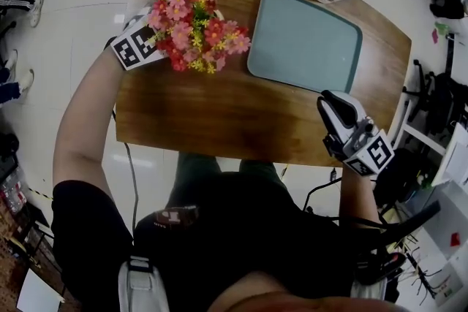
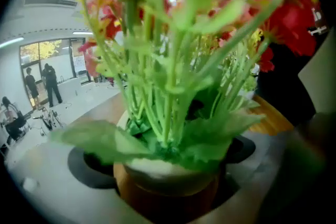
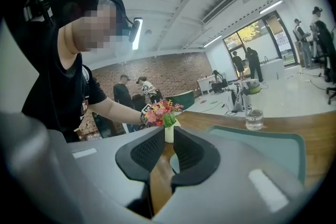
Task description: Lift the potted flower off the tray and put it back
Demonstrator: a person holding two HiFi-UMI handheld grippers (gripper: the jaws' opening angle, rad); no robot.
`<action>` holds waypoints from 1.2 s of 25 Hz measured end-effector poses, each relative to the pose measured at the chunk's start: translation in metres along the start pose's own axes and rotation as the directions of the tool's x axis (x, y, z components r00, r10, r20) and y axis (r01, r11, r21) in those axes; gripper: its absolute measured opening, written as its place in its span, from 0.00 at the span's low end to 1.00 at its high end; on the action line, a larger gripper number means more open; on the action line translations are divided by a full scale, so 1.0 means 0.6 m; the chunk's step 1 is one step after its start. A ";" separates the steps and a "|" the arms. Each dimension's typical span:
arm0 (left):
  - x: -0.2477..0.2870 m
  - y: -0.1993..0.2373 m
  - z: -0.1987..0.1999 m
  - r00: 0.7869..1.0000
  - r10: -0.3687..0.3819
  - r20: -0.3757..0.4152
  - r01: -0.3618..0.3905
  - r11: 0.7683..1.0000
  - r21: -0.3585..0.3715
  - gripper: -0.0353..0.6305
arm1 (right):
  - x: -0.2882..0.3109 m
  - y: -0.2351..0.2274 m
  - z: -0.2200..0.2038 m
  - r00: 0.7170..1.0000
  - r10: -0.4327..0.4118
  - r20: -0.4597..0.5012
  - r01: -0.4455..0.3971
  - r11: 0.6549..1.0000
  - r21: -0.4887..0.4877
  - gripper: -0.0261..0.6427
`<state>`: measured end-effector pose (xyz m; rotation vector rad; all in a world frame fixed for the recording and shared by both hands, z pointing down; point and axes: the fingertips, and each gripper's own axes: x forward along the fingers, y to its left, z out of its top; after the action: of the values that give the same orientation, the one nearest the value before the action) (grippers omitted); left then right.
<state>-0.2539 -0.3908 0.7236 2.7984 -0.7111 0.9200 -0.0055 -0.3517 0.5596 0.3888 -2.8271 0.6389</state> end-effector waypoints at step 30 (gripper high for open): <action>0.057 -0.069 0.298 0.988 -0.064 0.142 0.050 0.994 0.102 0.86 | -0.188 -0.018 -0.015 0.985 -0.145 0.092 0.147 0.989 -0.010 0.14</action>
<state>-0.1151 -0.4116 0.6004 2.9799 -0.6150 0.7677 0.1051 -0.3339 0.5419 0.6307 -2.8531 0.5809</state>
